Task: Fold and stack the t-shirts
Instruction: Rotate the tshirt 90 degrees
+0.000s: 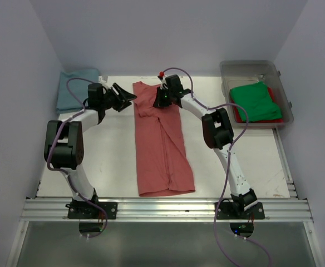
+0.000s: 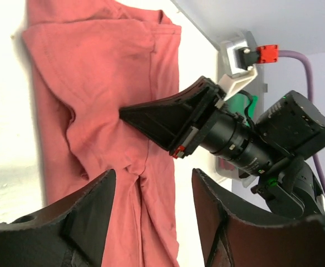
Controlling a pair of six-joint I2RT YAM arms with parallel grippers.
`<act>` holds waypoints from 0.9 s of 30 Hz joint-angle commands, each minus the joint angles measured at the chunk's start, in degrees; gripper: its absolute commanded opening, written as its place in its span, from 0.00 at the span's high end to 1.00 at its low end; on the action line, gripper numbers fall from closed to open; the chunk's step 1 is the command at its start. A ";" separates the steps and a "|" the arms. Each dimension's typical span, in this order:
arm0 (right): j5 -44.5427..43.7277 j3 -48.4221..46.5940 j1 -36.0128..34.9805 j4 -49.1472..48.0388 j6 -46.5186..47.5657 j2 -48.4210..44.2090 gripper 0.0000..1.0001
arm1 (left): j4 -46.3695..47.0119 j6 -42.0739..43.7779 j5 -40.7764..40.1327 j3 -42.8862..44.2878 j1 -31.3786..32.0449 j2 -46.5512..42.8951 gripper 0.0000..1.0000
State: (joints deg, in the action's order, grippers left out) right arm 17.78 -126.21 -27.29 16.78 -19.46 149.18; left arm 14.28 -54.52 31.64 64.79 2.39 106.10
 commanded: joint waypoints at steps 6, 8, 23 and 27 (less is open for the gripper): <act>-4.33 2.02 1.54 9.06 1.71 2.60 1.00 | 17.27 0.56 1.93 1.81 0.24 6.64 0.58; -4.42 2.29 1.54 9.15 1.71 2.52 1.00 | 17.71 0.47 2.55 6.20 0.33 11.90 0.65; 1.82 34.62 1.54 -29.24 -3.47 -28.94 1.00 | 35.98 -0.51 6.77 2.10 1.03 11.60 1.00; 0.60 38.40 1.54 -30.49 -6.02 -33.25 1.00 | 35.29 0.99 6.42 -4.39 1.12 4.04 1.00</act>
State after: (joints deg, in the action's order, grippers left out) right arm 19.09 -89.45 -25.61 -5.15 -22.94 122.91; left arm 42.19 -56.12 37.23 63.61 3.29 117.64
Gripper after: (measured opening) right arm 0.007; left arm 0.005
